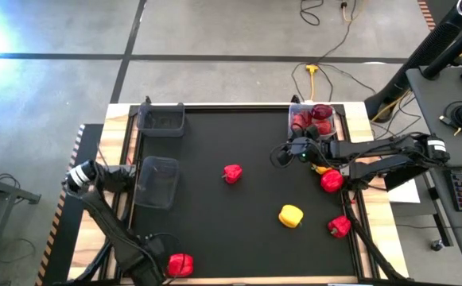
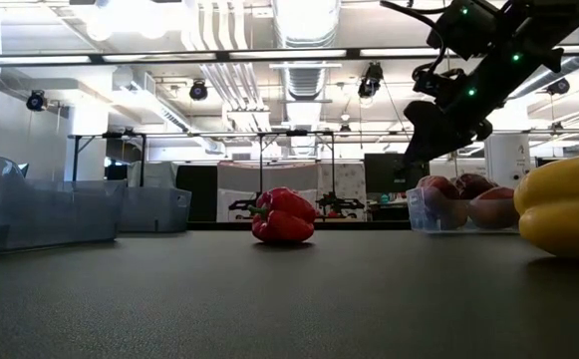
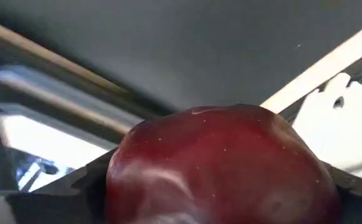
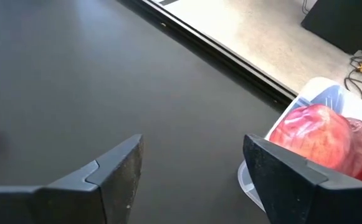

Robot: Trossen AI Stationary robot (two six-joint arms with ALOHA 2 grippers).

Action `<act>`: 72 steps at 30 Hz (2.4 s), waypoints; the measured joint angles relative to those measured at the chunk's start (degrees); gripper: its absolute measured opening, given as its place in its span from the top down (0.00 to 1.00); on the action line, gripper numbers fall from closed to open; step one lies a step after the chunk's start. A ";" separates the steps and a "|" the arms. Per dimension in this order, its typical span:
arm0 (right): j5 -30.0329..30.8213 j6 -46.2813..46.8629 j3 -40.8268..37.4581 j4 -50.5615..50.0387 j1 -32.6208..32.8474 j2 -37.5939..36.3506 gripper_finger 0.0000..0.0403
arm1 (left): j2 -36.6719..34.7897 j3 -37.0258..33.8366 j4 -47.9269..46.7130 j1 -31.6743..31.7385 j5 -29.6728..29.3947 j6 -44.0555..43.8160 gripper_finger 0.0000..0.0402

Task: Sort produce into baskets
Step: Put the apple into the transparent bin

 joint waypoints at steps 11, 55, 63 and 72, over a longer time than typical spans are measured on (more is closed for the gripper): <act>-6.97 0.00 0.00 0.47 1.04 -0.02 0.38 | -2.17 12.76 -8.43 14.04 -33.49 17.05 0.23; -40.06 -31.61 9.72 39.49 16.74 37.40 0.24 | -4.79 -19.40 71.27 37.90 -46.90 65.31 0.05; -40.19 -41.37 21.18 12.74 16.74 32.26 0.16 | -24.82 -20.87 57.07 37.21 -53.44 69.30 0.05; -38.73 -62.58 40.69 -14.68 17.77 38.40 0.10 | -38.32 -36.53 81.92 36.78 -66.31 80.89 0.05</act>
